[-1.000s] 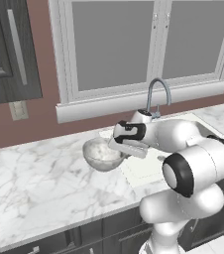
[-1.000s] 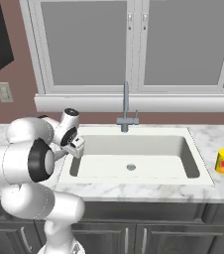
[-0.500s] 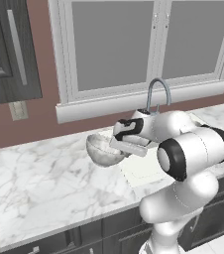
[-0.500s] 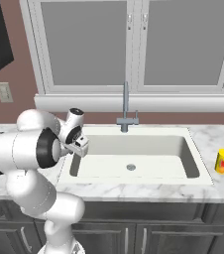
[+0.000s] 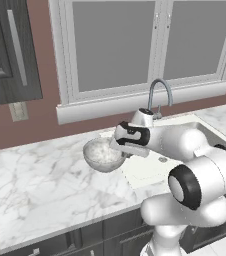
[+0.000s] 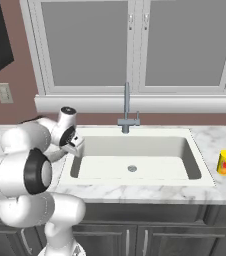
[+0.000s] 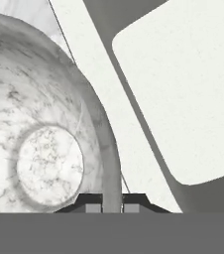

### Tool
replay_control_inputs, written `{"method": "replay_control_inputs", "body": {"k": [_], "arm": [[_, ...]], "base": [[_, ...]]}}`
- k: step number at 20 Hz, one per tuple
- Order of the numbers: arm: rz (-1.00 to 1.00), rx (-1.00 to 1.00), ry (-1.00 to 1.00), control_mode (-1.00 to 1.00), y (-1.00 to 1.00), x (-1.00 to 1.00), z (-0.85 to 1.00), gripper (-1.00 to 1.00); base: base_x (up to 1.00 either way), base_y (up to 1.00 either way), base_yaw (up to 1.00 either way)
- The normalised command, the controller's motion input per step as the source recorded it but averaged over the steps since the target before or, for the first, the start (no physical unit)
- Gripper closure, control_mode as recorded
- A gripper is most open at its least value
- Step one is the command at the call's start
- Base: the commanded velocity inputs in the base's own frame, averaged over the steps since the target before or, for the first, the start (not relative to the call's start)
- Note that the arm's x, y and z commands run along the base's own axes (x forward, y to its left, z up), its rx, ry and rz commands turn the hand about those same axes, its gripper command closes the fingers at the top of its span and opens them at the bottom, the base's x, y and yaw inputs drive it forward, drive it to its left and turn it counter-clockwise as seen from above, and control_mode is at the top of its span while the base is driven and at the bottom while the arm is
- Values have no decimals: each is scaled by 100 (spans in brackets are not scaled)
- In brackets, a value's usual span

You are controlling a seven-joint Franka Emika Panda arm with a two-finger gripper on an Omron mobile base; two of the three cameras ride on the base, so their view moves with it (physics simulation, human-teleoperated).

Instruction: Pick the cup and bowl from the counter and place them on the counter next to the sink.

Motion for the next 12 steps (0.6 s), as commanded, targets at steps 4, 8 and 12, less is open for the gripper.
{"method": "replay_control_inputs", "body": {"k": [4,8,12], "arm": [[0,-5,0,-100,23,-20,2,-100],[0,-4,0,-100,16,-6,0,-100],[0,-5,1,-100,3,0,14,-100]], "base": [[0,0,0],[0,0,0],[0,0,0]]}}
